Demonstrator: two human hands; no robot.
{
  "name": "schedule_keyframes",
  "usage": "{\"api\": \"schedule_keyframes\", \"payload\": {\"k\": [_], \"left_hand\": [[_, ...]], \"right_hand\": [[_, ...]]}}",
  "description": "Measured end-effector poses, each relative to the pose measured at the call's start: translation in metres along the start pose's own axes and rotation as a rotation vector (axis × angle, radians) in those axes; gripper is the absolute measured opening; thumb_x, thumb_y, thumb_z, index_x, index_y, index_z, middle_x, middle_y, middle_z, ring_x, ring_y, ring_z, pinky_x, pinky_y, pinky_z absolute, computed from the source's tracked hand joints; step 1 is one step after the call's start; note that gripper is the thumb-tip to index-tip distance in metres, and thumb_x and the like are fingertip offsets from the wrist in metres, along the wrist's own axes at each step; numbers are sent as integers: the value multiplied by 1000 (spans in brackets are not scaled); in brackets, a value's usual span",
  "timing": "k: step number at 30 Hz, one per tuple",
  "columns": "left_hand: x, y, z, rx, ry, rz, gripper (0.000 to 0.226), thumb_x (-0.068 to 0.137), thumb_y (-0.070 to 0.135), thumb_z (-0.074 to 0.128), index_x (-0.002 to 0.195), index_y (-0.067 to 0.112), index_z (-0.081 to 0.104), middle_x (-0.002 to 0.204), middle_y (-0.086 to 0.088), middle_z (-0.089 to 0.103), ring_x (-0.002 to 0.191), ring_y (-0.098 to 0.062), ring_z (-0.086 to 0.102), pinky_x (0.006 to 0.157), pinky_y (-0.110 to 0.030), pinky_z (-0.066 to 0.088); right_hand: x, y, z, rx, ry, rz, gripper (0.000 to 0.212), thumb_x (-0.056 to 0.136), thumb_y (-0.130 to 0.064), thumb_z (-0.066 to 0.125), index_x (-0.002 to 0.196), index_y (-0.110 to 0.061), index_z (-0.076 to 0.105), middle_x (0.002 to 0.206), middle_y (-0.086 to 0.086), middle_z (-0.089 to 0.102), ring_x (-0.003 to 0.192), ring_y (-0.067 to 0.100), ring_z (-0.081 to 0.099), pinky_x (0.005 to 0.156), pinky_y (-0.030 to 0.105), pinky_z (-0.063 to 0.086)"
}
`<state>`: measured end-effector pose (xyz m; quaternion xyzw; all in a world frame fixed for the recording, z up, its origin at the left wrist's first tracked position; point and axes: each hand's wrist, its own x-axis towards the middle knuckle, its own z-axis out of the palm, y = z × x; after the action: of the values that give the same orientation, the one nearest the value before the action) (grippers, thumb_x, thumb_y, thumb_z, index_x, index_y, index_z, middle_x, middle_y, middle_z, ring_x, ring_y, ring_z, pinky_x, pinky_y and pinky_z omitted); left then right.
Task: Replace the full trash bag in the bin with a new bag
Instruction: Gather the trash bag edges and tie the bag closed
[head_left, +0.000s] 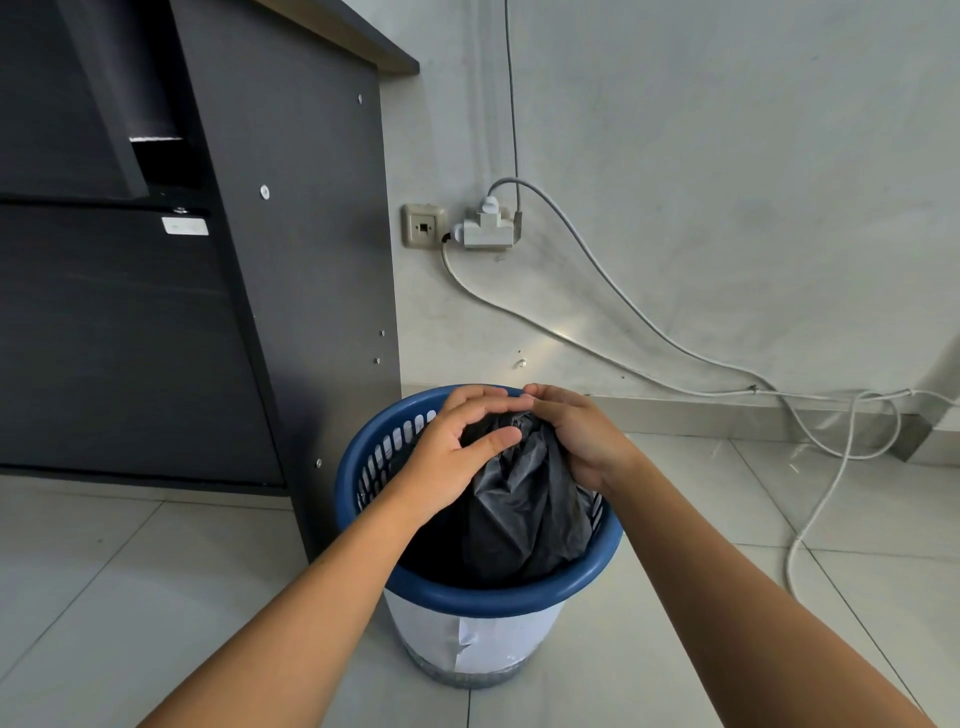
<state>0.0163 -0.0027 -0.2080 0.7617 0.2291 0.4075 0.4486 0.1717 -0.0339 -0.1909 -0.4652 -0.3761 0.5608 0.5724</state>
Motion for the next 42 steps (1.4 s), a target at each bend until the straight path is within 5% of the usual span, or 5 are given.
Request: {"api": "schedule_keyframes", "payload": {"k": [15,19,26,30,42], "left_hand": [[10,-4,-12,284,11,226,23,80,5,69,87,27,71,100,3,49,92,1,51,89,-10,38],[8,-9,-10,97,109,83,26,82,1,66,79,27,67,97,6,54,93,4,55,88,-14,44],[1,-18,-4,-135,203,-108,24,88,2,57,80,23,63,100,7,67,91,-2,62,87,-18,47],[-1,-20,3,-275,295,-98,25,89,-4,53,82,18,62,106,8,67,94,3,62,85,-17,47],[-5,-26,2,-239,392,-90,21,90,4,55,84,22,65,95,7,71,94,-6,66,88,-22,49]], "right_hand": [[2,-1,2,125,-89,152,24,97,-11,39,110,3,55,88,17,65,72,21,67,64,28,57],[2,-3,-4,179,-131,148,38,98,-6,34,130,11,44,124,31,56,105,32,61,93,38,52],[0,5,-12,108,-88,134,38,75,-6,61,111,8,62,92,15,72,80,21,71,77,32,59],[4,7,-6,-8,118,64,7,80,-4,66,80,2,67,67,12,72,58,19,69,58,28,58],[20,21,-9,-530,491,-139,23,76,-26,77,65,-16,59,71,5,66,67,16,58,70,30,49]]}}
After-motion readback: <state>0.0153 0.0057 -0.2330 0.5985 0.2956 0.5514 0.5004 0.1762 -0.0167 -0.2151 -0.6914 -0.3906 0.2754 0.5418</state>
